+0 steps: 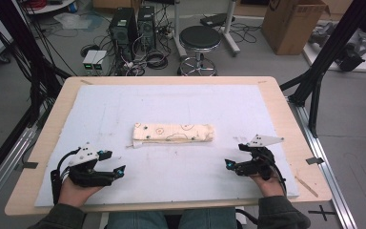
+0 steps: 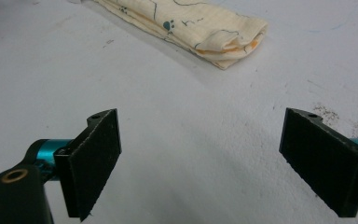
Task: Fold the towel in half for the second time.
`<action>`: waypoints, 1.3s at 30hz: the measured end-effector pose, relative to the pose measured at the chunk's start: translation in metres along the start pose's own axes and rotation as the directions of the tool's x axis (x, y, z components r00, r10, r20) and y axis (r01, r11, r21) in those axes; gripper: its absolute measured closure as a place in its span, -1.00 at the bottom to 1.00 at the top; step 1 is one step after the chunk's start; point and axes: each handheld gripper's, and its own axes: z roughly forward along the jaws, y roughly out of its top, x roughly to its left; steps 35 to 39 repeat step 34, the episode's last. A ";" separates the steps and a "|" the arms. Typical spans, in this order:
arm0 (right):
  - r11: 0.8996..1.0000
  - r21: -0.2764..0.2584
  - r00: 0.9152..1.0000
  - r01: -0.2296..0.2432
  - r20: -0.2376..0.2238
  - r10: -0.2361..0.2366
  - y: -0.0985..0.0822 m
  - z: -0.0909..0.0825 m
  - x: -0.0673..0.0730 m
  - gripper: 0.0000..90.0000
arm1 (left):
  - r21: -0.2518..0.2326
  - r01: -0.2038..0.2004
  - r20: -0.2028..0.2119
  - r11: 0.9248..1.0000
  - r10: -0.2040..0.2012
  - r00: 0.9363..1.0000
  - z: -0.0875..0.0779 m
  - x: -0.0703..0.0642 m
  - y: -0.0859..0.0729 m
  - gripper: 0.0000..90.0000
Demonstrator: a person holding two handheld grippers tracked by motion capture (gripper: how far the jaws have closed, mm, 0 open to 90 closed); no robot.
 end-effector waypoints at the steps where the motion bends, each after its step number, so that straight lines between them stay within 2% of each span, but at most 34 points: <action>1: 1.000 0.002 1.000 -0.005 0.001 0.005 -0.001 -0.001 0.000 -0.74 | -0.001 0.002 -0.002 1.000 -0.002 1.000 0.000 0.000 0.000 -0.44; 28: 1.000 0.010 1.000 -0.008 0.004 0.008 -0.013 -0.013 0.002 -0.74 | 0.003 -0.001 -0.022 1.000 0.001 1.000 -0.012 -0.002 -0.009 -0.44; 39: 1.000 0.011 1.000 -0.009 0.003 0.009 -0.014 -0.012 0.002 -0.74 | 0.010 -0.002 -0.017 1.000 0.002 1.000 -0.010 -0.002 -0.009 -0.44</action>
